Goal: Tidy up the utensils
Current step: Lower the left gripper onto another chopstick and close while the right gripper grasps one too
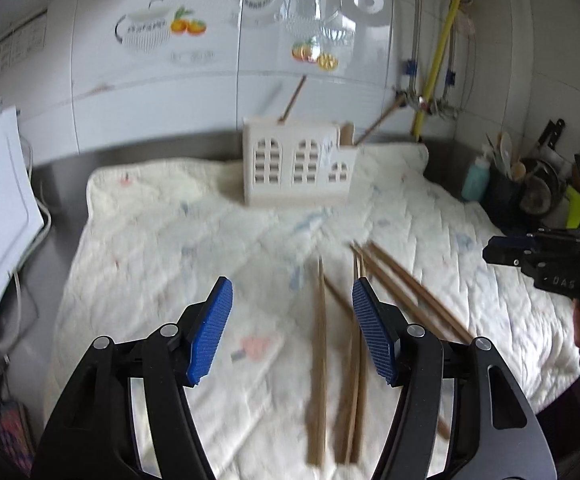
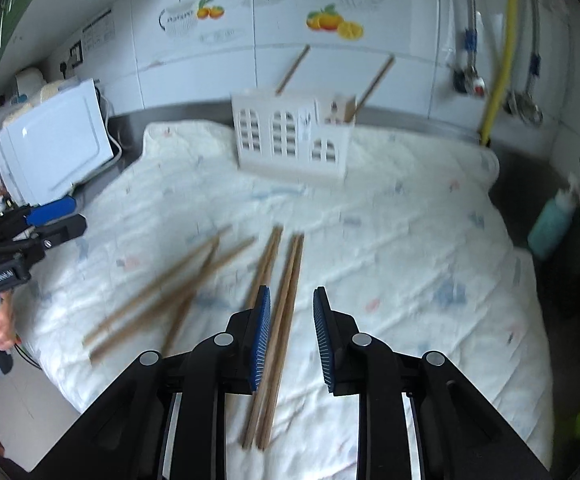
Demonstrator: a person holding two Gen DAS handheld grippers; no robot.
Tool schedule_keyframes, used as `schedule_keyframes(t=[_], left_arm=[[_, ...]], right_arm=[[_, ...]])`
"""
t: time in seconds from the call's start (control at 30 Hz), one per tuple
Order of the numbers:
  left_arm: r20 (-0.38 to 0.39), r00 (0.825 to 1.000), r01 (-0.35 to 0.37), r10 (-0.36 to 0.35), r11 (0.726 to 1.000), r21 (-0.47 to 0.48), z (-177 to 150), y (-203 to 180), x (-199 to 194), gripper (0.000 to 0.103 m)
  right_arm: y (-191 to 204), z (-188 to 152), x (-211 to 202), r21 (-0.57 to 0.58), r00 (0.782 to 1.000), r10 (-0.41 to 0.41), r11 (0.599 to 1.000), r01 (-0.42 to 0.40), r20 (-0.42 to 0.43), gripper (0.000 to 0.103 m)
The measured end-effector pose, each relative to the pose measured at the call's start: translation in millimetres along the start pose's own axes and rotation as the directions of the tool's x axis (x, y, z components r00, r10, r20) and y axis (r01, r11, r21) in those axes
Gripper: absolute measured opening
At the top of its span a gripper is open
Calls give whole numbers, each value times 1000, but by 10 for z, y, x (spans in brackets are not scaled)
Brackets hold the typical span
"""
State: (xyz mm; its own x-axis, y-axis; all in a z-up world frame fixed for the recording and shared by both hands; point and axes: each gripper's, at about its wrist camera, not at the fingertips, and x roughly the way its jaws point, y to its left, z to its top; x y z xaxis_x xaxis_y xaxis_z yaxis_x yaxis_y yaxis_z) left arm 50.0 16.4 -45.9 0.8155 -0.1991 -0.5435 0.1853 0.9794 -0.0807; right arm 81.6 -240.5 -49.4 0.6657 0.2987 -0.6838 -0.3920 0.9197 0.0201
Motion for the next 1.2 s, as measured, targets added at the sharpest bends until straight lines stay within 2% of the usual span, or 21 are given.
schedule_keyframes(t=[0.1, 0.2, 0.27, 0.37, 0.57, 0.63, 1.2], left_arm=[[-39, 999, 16, -16, 1000, -12, -217, -3, 4, 62], [-86, 996, 33, -33, 999, 0, -424, -38, 56, 54], [-115, 992, 46, -46, 999, -7, -526, -46, 115, 45], [-145, 987, 64, -65, 998, -11, -628, -69, 212, 36], [-169, 983, 72, -71, 997, -3, -723, -88, 338, 25], [-175, 982, 78, -78, 997, -4, -738, -86, 356, 18], [-195, 978, 69, -74, 997, -33, -817, -67, 447, 17]], right_arm=[[39, -226, 40, 22, 1000, -1, 1000, 1, -21, 20], [73, -411, 61, 30, 999, -16, 999, 17, -28, 17], [71, -513, 76, 50, 999, -14, 999, 16, -35, 16], [59, -616, 89, 74, 999, -26, 997, 28, -37, 13], [32, -709, 136, 105, 998, -21, 994, 26, -52, 9], [29, -718, 149, 103, 998, -27, 994, 33, -54, 8], [69, -791, 239, 124, 998, 2, 992, 6, -64, 6]])
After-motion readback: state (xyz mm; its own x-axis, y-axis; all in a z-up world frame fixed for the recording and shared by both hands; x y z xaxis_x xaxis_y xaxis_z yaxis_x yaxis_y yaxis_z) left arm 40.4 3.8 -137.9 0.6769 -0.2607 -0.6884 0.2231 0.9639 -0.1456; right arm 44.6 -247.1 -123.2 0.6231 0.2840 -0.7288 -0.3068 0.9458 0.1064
